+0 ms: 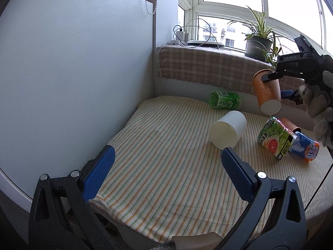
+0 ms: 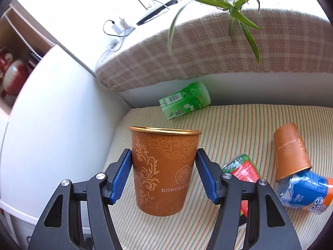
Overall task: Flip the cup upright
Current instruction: 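Lift the orange cup with the right gripper and rotate it upright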
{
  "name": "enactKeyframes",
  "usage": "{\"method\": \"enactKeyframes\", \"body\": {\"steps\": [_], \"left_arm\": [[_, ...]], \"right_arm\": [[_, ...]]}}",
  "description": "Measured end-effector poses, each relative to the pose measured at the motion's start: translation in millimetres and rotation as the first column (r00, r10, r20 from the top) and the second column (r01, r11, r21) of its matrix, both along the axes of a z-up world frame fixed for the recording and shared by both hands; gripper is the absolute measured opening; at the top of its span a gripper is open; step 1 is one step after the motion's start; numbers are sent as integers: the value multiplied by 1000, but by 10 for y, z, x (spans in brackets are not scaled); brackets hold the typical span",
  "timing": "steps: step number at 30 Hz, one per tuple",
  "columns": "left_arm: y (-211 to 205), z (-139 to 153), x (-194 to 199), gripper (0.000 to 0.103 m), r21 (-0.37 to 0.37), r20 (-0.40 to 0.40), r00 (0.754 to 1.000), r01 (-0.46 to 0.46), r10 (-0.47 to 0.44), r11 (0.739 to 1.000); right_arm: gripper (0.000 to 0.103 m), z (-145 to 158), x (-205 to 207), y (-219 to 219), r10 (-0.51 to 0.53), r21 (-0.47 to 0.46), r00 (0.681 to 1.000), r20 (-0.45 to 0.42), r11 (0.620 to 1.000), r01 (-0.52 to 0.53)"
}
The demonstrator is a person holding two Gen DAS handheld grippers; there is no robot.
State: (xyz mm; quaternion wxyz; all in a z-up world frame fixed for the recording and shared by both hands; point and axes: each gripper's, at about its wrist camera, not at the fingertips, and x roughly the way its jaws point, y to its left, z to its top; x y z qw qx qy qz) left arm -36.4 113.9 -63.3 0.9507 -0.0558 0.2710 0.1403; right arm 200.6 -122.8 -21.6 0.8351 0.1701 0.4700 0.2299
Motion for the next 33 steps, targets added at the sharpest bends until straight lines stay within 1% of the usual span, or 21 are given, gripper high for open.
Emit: {"method": "enactKeyframes", "body": {"steps": [3, 7, 11, 15, 20, 24, 27, 30, 33], "left_arm": [[-54, 23, 5, 103, 0, -1, 1000, 18, -18, 1000], [-152, 36, 22, 103, 4, -2, 999, 51, -51, 999], [-265, 49, 57, 103, 2, -2, 996, 90, -90, 996], [-409, 58, 99, 103, -4, -5, 990, 139, -139, 990], [-590, 1, 146, 103, -13, -26, 981, 192, -192, 981], [-702, -59, 183, 103, -47, -50, 972, 229, -231, 972], [-804, -93, 212, 103, -79, -67, 960, 266, -272, 961], [-912, -108, 243, 103, -95, -77, 950, 296, -303, 951], [-976, -118, 280, 103, -128, -92, 936, 327, -340, 936]], "right_arm": [[62, 69, -264, -51, 29, 14, 999, 19, 999, -29], [62, 68, -639, -138, 54, -11, 998, 44, 999, -53], [62, -113, -888, -359, 43, -19, 999, 5, 999, -43], [62, -332, -1092, -603, 7, -19, 999, -53, 1000, -8], [62, -632, -1226, -846, -47, -12, 991, -125, 999, 46], [62, -769, -1303, -987, -98, -37, 985, -142, 995, 94], [63, -859, -1300, -1037, -110, -43, 980, -164, 994, 104], [65, -928, -1260, -1067, -118, -46, 978, -173, 993, 111], [65, -973, -1224, -1082, -119, -50, 978, -168, 992, 112]]}}
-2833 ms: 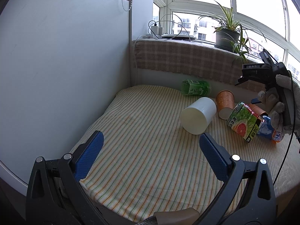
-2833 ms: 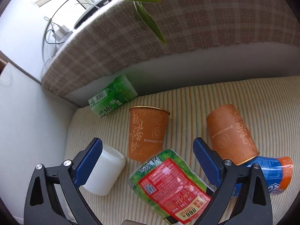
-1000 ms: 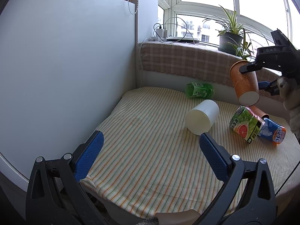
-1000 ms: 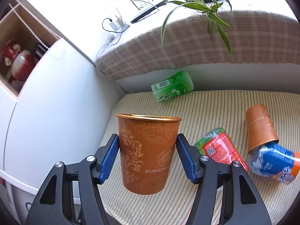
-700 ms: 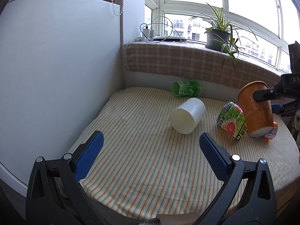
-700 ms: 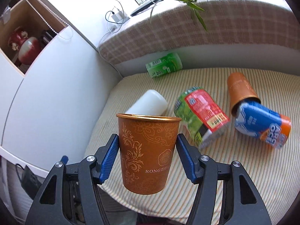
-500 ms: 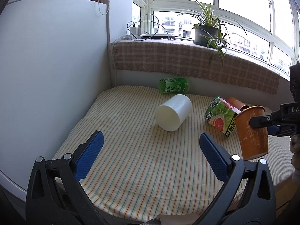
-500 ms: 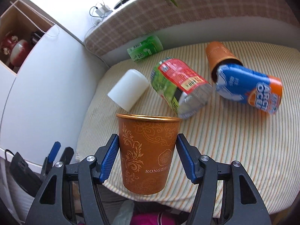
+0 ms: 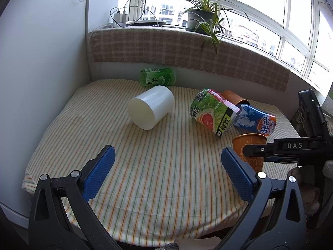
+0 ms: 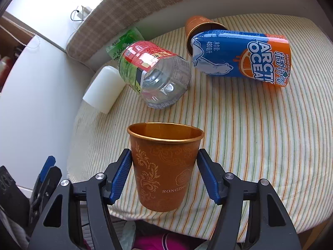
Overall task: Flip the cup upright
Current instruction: 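Lift the orange cup with the right gripper and rotate it upright, then open the right gripper and grasp the upright cup with the left gripper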
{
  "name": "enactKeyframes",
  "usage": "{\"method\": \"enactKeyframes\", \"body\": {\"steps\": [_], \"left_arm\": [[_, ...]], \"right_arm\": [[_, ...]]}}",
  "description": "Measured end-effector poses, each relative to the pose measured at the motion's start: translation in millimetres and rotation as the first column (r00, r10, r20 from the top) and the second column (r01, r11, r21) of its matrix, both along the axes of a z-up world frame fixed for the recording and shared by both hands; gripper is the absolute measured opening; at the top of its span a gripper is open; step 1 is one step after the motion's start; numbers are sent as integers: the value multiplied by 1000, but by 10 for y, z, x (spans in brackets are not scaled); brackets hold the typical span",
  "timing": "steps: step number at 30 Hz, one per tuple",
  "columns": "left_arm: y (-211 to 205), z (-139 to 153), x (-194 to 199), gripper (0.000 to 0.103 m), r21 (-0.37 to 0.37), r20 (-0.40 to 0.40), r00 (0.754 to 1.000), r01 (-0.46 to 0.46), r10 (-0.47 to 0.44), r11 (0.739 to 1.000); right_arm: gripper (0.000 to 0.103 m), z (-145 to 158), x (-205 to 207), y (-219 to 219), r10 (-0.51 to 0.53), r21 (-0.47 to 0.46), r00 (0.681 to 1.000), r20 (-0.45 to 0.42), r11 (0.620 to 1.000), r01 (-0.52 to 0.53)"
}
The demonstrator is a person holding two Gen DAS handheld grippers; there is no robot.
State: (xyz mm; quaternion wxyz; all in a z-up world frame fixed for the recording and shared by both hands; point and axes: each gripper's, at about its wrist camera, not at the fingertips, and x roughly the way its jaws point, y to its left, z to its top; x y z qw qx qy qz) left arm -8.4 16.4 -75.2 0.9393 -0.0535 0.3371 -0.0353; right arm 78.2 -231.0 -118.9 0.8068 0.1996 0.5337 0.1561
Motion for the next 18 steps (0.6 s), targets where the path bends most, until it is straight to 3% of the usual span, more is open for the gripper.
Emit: {"method": "enactKeyframes", "body": {"steps": [3, 7, 10, 14, 18], "left_arm": [[-46, -23, 56, 103, -27, -32, 999, 27, -28, 999], [-109, -46, 138, 103, -32, -60, 996, 57, -59, 998], [-164, -80, 255, 103, -93, -111, 985, 122, -132, 988], [-292, -150, 472, 103, -194, -187, 951, 209, -245, 959], [-512, -233, 721, 98, -280, -260, 893, 294, -367, 914]], "right_arm": [[75, -10, -2, -15, 13, 16, 1000, 8, 1000, -13], [76, 104, -144, -137, -3, 35, 997, 75, 999, 0], [76, 191, -354, -358, -60, 69, 990, 128, 996, 52], [76, 247, -686, -677, -181, 56, 968, 174, 983, 174], [76, 247, -996, -922, -288, -18, 935, 206, 955, 298]]}}
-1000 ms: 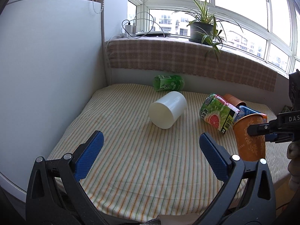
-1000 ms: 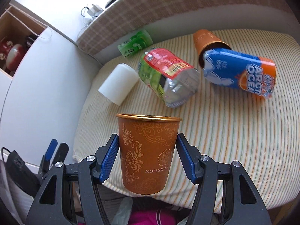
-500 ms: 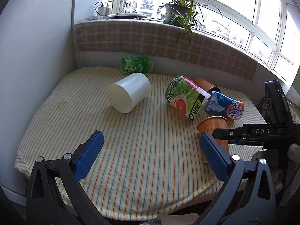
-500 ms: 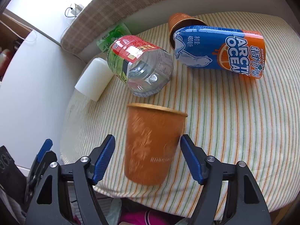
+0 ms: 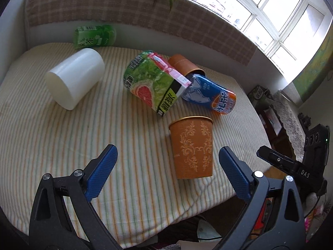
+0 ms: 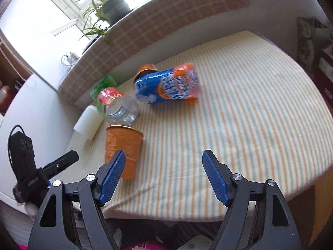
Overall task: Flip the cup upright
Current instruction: 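Open the right gripper and grasp the upright cup with the left gripper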
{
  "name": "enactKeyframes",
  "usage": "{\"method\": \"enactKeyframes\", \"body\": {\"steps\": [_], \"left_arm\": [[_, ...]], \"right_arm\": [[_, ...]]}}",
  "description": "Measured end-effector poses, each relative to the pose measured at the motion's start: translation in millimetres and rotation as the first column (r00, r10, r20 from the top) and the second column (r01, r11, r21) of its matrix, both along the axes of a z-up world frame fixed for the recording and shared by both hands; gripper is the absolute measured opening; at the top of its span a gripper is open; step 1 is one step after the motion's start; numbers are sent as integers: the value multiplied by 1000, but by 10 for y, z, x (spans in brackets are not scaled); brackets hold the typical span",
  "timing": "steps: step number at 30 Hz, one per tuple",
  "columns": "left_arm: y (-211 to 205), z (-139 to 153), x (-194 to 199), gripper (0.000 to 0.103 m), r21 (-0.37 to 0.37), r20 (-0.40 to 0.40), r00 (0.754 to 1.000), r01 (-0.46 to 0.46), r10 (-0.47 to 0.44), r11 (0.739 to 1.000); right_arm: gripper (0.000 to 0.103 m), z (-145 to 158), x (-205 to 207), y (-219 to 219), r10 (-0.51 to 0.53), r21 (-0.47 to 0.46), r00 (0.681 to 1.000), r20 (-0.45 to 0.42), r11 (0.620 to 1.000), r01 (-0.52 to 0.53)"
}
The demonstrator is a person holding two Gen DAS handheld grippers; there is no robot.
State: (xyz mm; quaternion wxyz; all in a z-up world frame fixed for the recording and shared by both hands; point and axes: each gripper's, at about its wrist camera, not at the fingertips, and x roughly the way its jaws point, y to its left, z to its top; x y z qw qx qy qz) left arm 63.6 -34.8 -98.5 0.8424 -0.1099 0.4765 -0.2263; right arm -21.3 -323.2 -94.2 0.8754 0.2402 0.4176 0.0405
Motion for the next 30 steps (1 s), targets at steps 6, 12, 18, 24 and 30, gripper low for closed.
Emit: {"method": "enactKeyframes", "body": {"steps": [6, 12, 18, 24, 30], "left_arm": [[-184, -221, 397, 93, -128, -185, 978, 68, -91, 989], [-319, -415, 581, 85, -147, -270, 954, 91, -129, 985], [-394, -488, 646, 85, -170, -296, 943, 105, -153, 980], [-427, -533, 699, 77, -172, -308, 938, 112, -162, 979], [-516, -533, 657, 68, -151, -284, 943, 136, -175, 979]], "right_arm": [[76, -84, -236, -257, -90, -4, 996, -18, 996, 90], [76, -207, -271, -376, -119, 6, 992, -47, 993, 119], [76, -246, -223, -297, -95, 6, 994, -56, 995, 96], [76, -245, -214, -274, -93, -4, 994, -56, 996, 93], [76, -250, -228, -305, -108, -7, 992, -58, 994, 108]]}}
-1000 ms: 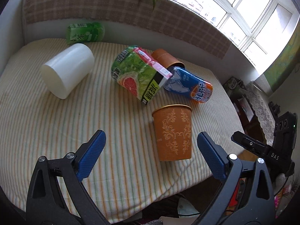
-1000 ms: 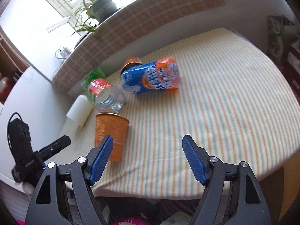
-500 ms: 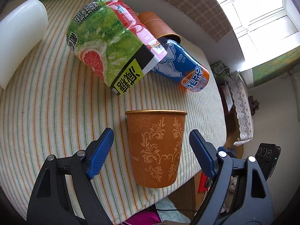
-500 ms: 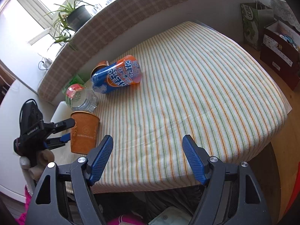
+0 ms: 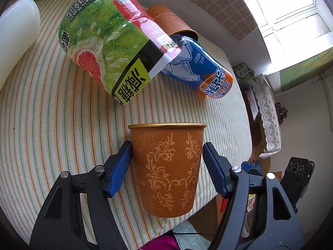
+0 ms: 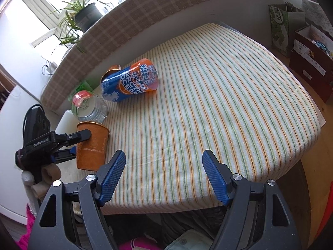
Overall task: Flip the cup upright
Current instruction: 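Open the right gripper and grasp the upright cup with the left gripper, then lower the upright orange cup onto the mattress and open the left gripper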
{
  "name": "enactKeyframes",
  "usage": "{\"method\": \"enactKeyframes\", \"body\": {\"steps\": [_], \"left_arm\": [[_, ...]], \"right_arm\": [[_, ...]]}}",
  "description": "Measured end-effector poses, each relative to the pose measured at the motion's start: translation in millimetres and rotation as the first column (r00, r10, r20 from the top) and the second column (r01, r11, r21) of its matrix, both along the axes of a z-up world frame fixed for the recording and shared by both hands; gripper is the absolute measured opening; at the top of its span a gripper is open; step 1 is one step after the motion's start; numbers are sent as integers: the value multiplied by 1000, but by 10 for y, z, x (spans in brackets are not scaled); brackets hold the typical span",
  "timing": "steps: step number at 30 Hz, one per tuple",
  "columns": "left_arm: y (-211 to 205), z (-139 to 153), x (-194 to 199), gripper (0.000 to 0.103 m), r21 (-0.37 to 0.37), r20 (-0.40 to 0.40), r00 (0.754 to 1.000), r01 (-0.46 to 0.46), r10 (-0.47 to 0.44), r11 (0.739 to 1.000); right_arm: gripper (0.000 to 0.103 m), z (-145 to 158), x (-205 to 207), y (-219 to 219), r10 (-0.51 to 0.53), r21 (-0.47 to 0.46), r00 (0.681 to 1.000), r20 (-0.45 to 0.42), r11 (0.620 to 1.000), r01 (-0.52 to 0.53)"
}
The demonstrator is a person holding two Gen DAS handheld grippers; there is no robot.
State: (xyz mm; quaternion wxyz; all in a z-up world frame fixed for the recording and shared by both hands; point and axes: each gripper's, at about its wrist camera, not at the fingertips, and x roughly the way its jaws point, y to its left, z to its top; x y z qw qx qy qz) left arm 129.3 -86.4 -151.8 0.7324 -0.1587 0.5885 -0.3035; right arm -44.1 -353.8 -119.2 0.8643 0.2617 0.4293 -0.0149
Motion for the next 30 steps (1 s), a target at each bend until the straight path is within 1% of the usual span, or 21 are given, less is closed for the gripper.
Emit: {"method": "enactKeyframes", "body": {"steps": [2, 6, 11, 14, 17, 23, 30], "left_arm": [[-53, 32, -29, 68, 11, 22, 1000, 3, -3, 1000], [-106, 123, -123, 68, 48, 97, 995, 5, -10, 999], [-137, 242, -249, 68, 93, 197, 980, -8, -11, 996], [-173, 321, -327, 68, 129, 270, 963, -19, -17, 991], [-191, 396, -399, 68, 169, 344, 938, -30, -30, 985], [-325, 419, -482, 68, 217, 426, 903, -35, -63, 976], [-477, 427, -582, 68, 285, 517, 850, -55, -105, 957]], "right_arm": [[76, -4, 0, 1, -2, -2, 1000, -1, 1000, 2], [76, -13, 17, 20, 6, -3, 1000, -3, 1000, -6], [76, -27, 42, 41, 11, -5, 1000, -8, 1000, -11], [76, -33, 45, 38, 10, -4, 1000, -10, 1000, -10], [76, -38, 43, 38, 10, -5, 1000, -12, 1000, -11], [76, -53, 37, 34, 11, 0, 1000, -16, 1000, -11], [76, -69, 13, 19, 7, 3, 1000, -20, 1000, -7]]}}
